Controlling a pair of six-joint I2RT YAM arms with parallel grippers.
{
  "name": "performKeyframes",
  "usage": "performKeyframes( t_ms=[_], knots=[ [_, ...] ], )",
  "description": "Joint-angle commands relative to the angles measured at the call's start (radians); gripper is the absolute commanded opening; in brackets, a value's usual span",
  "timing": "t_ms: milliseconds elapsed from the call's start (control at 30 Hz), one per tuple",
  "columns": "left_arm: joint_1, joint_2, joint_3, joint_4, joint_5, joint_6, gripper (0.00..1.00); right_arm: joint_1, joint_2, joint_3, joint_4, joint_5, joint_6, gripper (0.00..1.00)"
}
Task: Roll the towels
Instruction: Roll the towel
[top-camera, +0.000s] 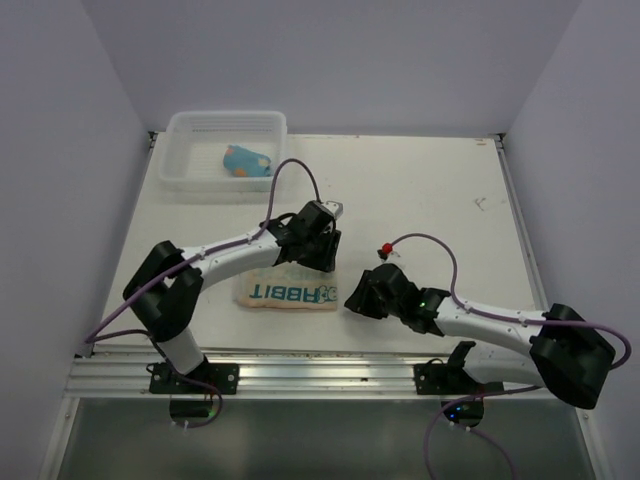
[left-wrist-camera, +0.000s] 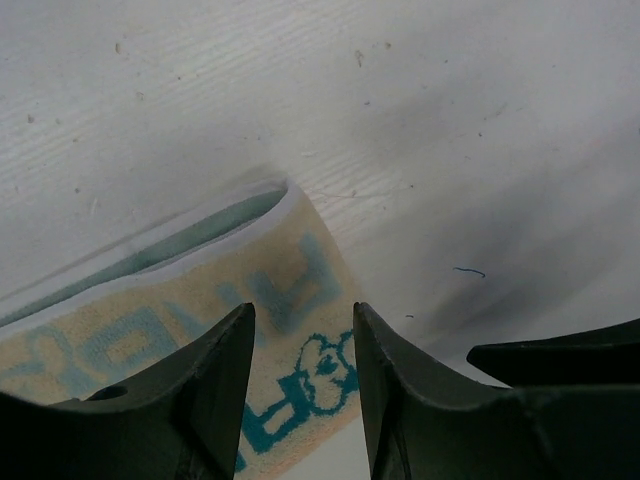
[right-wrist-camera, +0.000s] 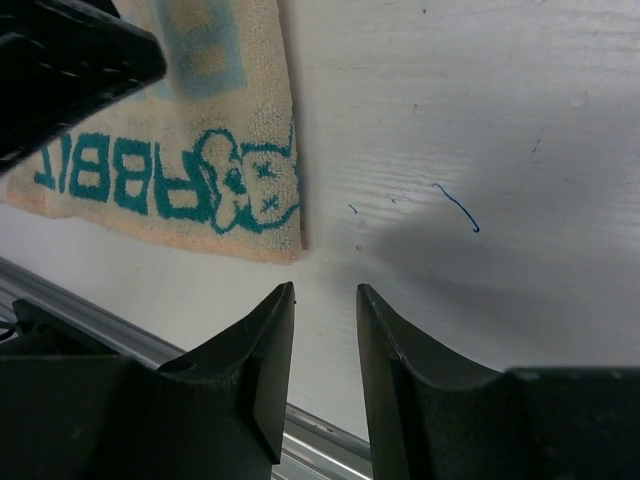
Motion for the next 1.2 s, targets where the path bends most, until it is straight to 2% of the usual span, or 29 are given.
performKeyframes(
  t_ms=[0,267,467,833,967,1167],
  knots=[
    [-0.011,0.045,0.056,0.039,-0.009,-0.03,0.48,-0.001,0.041,0.008,0.101,-0.033,0.008,0.36],
    [-0.047,0.134,0.156,-0.002,-0.078,-0.04,0.48,-0.002,0.09,-0.009,0.152,-0.068,0.007,0.34],
    [-0.047,0.187,0.147,-0.039,-0.142,-0.07,0.48,-0.002,0.094,-0.022,0.164,-0.08,0.007,0.34],
    [-0.05,0.213,0.125,0.004,-0.147,-0.09,0.47,-0.001,0.134,-0.029,0.204,-0.082,0.014,0.33],
    [-0.05,0.218,0.114,0.022,-0.144,-0.106,0.47,-0.002,0.116,-0.067,0.308,-0.086,0.022,0.34],
    [-0.051,0.266,0.114,0.013,-0.145,-0.133,0.37,-0.002,0.111,-0.041,0.311,-0.077,-0.01,0.4]
  ],
)
